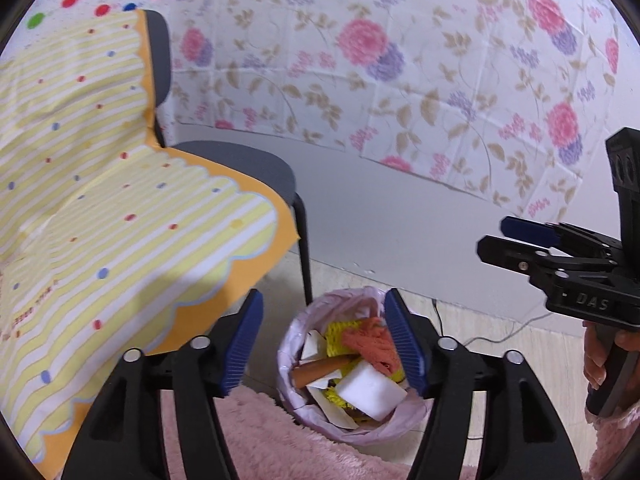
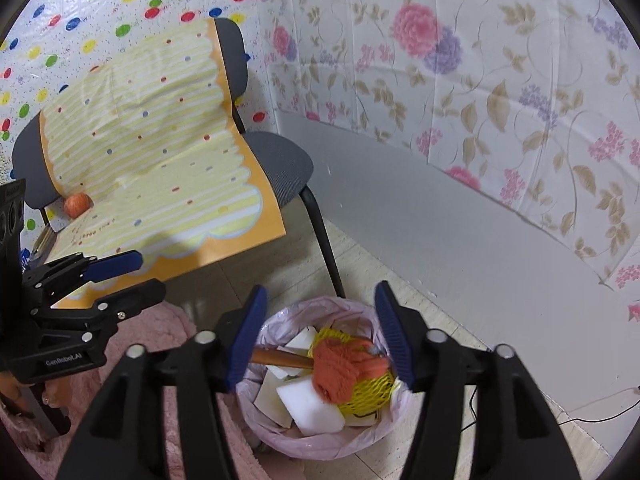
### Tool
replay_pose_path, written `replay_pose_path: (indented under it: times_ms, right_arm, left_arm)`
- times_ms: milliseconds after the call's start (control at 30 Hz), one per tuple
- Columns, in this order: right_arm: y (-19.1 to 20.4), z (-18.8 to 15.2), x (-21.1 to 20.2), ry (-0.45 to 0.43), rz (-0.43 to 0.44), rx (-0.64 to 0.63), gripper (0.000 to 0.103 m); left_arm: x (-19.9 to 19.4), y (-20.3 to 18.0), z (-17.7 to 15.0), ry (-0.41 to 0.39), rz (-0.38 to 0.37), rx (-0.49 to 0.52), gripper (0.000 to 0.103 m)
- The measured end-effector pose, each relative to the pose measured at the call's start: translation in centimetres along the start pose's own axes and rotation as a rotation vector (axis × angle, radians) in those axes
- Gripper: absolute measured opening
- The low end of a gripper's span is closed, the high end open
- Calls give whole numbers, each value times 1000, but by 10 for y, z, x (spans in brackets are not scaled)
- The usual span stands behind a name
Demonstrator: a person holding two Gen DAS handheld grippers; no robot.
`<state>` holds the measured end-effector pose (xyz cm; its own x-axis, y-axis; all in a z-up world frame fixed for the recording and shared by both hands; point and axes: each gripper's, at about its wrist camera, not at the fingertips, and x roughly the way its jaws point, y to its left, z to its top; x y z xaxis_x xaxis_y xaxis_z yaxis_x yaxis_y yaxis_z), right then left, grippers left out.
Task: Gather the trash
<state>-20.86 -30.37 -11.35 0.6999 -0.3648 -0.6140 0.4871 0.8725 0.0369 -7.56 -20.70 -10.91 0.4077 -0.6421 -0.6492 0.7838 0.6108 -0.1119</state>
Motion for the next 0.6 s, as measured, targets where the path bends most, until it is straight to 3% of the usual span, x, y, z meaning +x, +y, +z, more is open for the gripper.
replay_pose_path:
  times_ms: [67,133,233,600]
  right_arm:
    - [5,3,-6,-17,8,-1,74]
    - [10,7,-12,-36,18,-5,83]
    - [19,15,-17,-55,22,-21,97]
    - [78,54,-18,-65,202,-104,97]
  left_arm:
    - [-10,4,1,-19,28,-12,81]
    - [-20,9,1,-34,52,-23,87]
    - [-36,17,3,-41,92,-38,88]
    - [-97,74,-3,-1,356,-230,92]
